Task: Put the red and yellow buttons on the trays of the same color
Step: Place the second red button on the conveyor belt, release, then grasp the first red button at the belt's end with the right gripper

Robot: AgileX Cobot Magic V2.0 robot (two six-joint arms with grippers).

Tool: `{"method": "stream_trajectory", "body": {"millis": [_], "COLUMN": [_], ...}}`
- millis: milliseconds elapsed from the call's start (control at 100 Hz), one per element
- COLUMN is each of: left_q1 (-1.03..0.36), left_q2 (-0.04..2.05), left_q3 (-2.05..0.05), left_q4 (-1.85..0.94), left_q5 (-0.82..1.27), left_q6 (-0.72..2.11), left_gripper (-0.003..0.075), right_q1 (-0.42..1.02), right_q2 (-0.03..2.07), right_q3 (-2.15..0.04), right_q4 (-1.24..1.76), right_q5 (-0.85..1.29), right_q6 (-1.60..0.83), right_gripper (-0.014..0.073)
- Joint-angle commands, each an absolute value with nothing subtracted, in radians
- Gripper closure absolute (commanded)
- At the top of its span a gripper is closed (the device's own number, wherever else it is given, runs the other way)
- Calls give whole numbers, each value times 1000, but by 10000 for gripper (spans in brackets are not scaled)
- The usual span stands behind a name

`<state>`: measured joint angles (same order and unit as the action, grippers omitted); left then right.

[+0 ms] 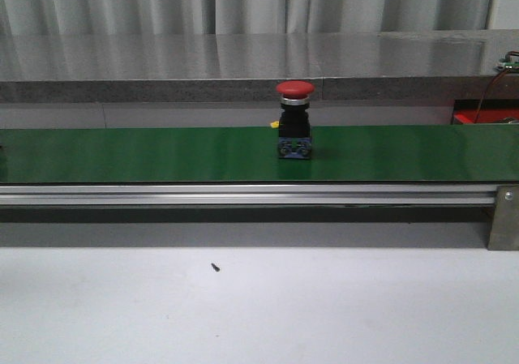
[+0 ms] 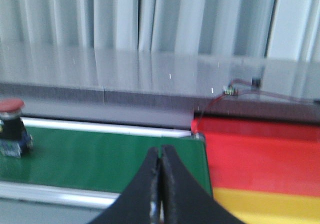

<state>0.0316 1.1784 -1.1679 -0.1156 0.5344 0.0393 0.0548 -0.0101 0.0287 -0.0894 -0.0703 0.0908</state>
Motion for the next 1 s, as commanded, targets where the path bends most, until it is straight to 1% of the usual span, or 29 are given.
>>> {"method": "stream_trajectory", "body": {"millis": [0, 50, 120, 240, 260, 310, 330, 500, 740, 880, 990], "left_q1": [5, -4, -14, -18, -18, -18, -18, -18, -18, -18, -18], "left_q2": [1056, 994, 906, 760, 735, 682, 660, 531, 476, 476, 476], "left_q3": [-1102, -1038, -942, -781, -765, -708, -695, -577, -510, -508, -508], "left_q4": [-129, -129, -130, -145, -146, -145, -145, -145, -145, -145, -145], "left_q5": [424, 391, 349, 298, 292, 288, 288, 282, 285, 287, 287], "left_q6": [42, 42, 42, 42, 42, 42, 42, 42, 42, 42, 42], "left_gripper": [233, 288, 390, 606, 629, 718, 738, 739, 739, 739, 739], "right_q1": [53, 53, 53, 53, 53, 53, 53, 53, 53, 53, 53], "right_q2": [-28, -28, -28, -10, -3, 22, 37, 223, 647, 840, 951], "right_q3": [9, 4, -15, -79, -94, -133, -152, -356, -736, -878, -933], "right_q4": [-99, -96, -80, -76, -74, -71, -71, -72, -72, -38, 0], "right_q5": [-218, -221, -182, -34, -5, 54, 77, 308, 680, 696, 695], "right_q6": [89, 89, 89, 89, 89, 89, 89, 89, 89, 89, 89], "right_gripper": [662, 662, 662, 662, 662, 662, 662, 662, 662, 662, 662]}}
